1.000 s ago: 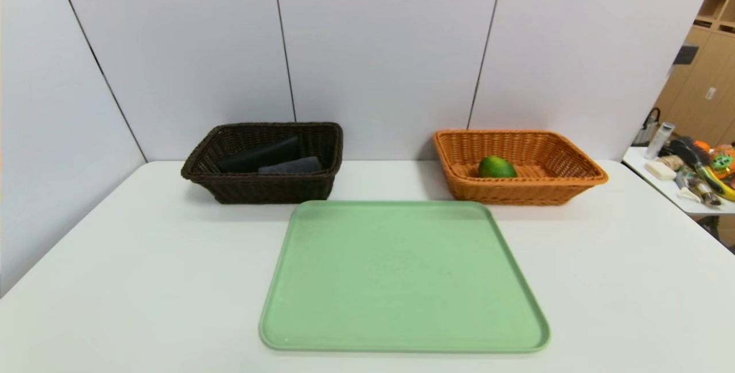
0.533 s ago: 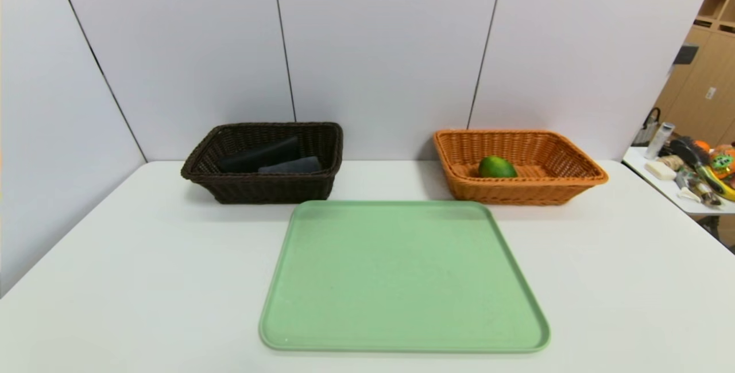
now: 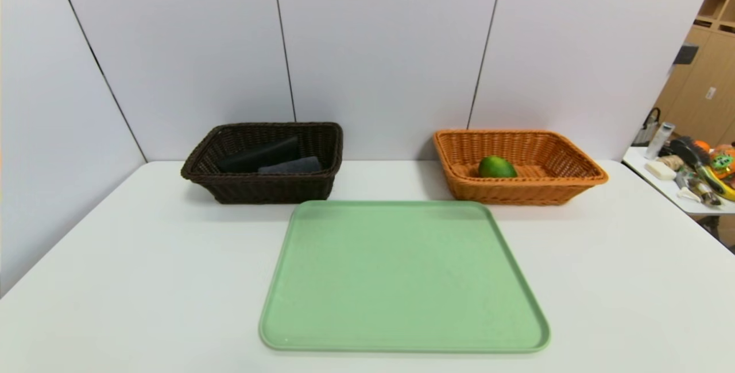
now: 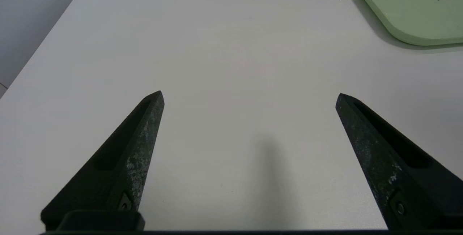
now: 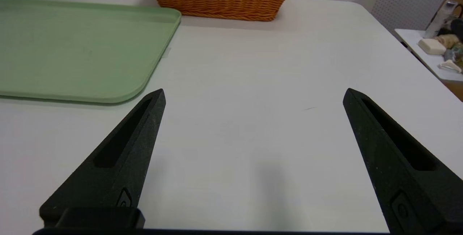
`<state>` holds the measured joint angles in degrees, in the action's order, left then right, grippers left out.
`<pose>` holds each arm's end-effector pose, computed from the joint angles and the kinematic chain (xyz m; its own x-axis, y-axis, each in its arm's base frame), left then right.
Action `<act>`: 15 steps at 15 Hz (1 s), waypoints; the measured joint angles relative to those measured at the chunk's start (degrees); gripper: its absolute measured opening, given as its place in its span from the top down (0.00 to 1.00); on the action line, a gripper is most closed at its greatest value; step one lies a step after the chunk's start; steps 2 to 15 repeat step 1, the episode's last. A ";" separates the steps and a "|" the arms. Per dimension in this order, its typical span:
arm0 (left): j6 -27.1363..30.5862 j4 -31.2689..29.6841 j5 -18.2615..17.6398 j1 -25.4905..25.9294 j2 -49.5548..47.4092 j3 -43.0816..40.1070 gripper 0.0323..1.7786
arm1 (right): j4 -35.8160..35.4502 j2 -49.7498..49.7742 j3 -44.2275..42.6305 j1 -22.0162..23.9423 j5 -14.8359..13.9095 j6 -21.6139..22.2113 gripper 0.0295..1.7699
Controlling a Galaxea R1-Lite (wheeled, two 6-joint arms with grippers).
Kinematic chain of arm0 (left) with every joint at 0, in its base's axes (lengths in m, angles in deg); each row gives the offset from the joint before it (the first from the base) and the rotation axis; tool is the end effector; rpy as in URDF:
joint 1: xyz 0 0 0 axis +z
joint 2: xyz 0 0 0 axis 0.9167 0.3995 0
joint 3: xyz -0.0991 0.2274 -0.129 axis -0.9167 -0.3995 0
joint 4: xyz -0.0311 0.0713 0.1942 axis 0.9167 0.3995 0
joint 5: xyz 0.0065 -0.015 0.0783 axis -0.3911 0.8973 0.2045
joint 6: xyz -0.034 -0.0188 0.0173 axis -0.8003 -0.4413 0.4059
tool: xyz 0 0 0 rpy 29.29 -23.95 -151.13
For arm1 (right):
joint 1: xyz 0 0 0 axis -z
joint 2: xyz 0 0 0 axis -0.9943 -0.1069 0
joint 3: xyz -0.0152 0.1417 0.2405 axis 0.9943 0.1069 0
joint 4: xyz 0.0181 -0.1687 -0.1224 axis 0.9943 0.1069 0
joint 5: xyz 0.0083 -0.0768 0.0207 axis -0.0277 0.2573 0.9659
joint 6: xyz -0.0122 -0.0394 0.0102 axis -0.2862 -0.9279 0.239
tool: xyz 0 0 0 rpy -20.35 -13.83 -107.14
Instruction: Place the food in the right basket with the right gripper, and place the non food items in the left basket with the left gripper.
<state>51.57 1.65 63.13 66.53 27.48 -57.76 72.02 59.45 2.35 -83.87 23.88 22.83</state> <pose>0.0286 -0.0017 0.0751 0.9877 -0.0401 -0.1509 0.0495 0.9970 0.0591 0.0378 0.0010 0.0757 0.9997 0.0231 0.0015 -0.0229 0.9980 -0.0592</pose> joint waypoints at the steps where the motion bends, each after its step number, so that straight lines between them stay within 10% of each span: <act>1: -0.02 0.00 0.00 0.00 0.00 0.00 0.05 | -0.10 0.00 0.00 0.00 -0.30 0.59 0.04; 15: -0.02 0.00 0.00 0.00 0.00 0.00 0.05 | -0.10 0.00 0.00 0.00 -0.30 0.59 0.04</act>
